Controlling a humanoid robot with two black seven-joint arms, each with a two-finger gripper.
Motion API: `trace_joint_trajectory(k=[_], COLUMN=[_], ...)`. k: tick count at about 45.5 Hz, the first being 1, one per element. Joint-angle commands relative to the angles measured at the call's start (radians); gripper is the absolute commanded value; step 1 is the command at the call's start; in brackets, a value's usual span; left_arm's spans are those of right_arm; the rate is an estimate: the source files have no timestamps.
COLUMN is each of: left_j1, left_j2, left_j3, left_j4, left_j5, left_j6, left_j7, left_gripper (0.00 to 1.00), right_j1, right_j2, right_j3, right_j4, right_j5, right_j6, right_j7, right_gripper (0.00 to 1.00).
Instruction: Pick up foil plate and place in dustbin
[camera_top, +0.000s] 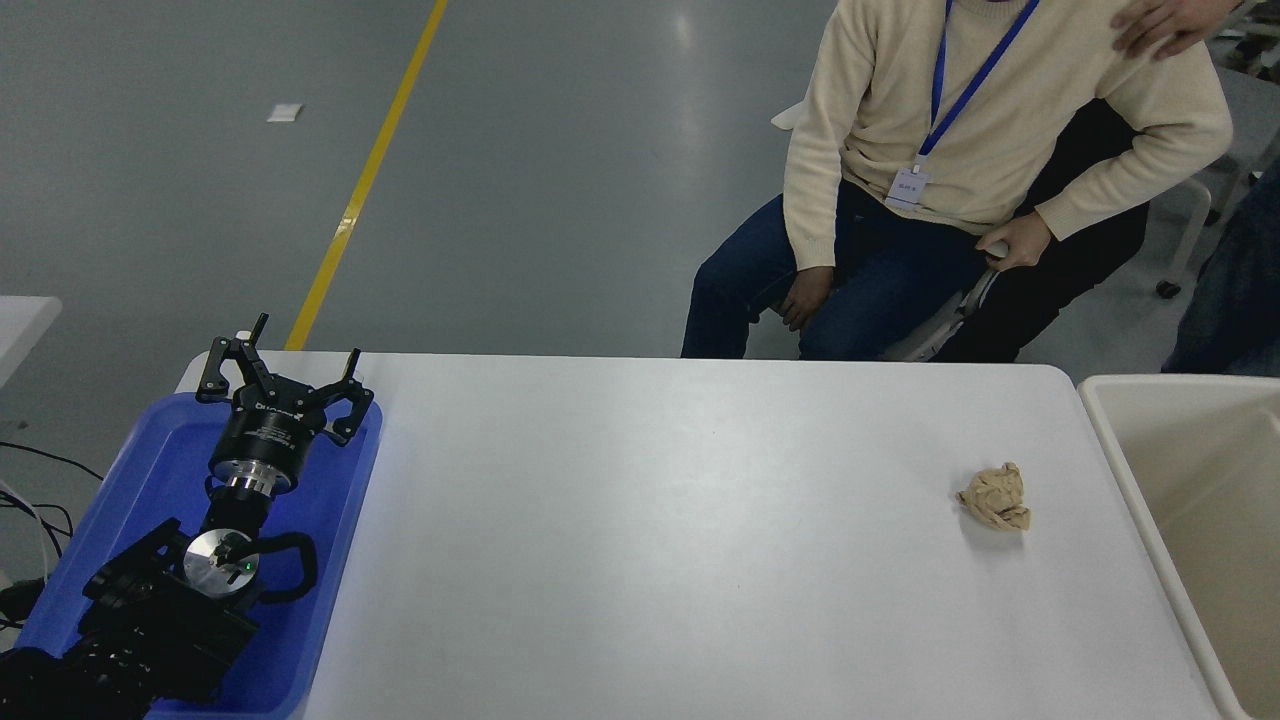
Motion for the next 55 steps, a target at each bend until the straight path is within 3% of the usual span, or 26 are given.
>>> trace_joint_trajectory(k=[1, 13, 22, 33, 41, 55], left_j1=[-0.001, -0.001, -0.001, -0.001, -0.001, 0.001], left_j2=[0.000, 0.000, 0.000, 0.000, 0.000, 0.000], left_j3=[0.000, 0.000, 0.000, 0.000, -0.001, -0.001], left_j4=[-0.001, 0.001, 0.001, 0.001, 0.001, 0.001], left_j5=[0.000, 0.000, 0.000, 0.000, -0.001, 0.000], left_j6=[0.000, 0.000, 0.000, 0.000, 0.000, 0.000], left_j7=[0.000, 0.002, 0.000, 0.000, 0.000, 0.000], left_gripper=[1.00, 1.00, 1.00, 1.00, 1.00, 1.00], right_j1=[0.294, 0.630, 0.892, 1.099, 1.285, 1.497], right_j2=[-0.067, 0.109, 0.226, 0.312, 0.412, 0.482], right_j3=[-0.348, -0.817, -0.982, -0.980, -0.956, -0.885], right_j4=[0.291, 0.458, 0.498, 0.525, 0.604, 0.753], right_j5=[0.001, 0.001, -0.012, -0.038, -0.089, -0.088], right_j6=[0.006, 0.108, 0.516, 0.837, 0.837, 0.837], right_j7=[0.000, 0.003, 0.001, 0.001, 0.000, -0.002], right_gripper=[0.99, 1.00, 1.00, 1.00, 1.00, 1.00])
